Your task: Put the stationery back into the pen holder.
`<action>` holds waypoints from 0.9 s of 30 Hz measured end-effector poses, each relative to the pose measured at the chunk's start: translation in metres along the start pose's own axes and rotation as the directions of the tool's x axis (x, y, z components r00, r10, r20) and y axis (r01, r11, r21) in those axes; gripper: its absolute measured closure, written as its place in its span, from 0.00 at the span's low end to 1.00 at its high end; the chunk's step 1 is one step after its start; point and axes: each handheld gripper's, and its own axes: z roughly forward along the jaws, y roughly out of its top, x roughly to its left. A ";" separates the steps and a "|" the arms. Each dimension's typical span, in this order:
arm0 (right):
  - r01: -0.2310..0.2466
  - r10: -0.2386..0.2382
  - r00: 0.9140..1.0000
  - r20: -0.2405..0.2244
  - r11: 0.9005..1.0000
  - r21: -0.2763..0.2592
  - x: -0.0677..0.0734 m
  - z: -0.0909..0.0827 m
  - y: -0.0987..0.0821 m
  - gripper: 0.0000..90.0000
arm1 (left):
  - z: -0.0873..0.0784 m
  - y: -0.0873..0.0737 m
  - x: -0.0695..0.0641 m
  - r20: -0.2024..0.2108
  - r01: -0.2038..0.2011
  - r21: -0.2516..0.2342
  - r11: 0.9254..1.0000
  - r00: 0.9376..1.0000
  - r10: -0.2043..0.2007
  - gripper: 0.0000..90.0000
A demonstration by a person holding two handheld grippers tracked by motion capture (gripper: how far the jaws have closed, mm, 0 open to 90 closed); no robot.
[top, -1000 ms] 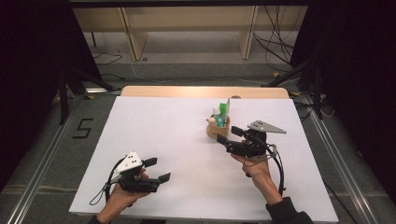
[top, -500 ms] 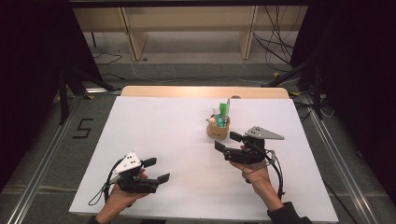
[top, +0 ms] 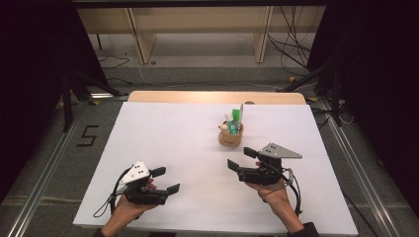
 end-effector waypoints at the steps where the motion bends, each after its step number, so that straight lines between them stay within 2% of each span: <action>1: 0.005 -0.005 1.000 0.001 1.000 0.003 0.001 -0.001 -0.001 0.25 | 0.000 0.000 0.000 0.000 0.001 0.000 1.000 1.000 -0.001 0.19; 11: 0.008 -0.008 1.000 0.018 1.000 0.009 0.001 -0.011 -0.014 0.25 | 0.000 0.001 -0.001 0.004 -0.006 0.001 1.000 1.000 0.006 0.19; 27: 0.062 -0.062 0.997 0.048 0.998 0.006 0.003 -0.035 -0.034 0.25 | -0.001 0.001 0.000 0.012 -0.011 0.009 1.000 1.000 0.011 0.19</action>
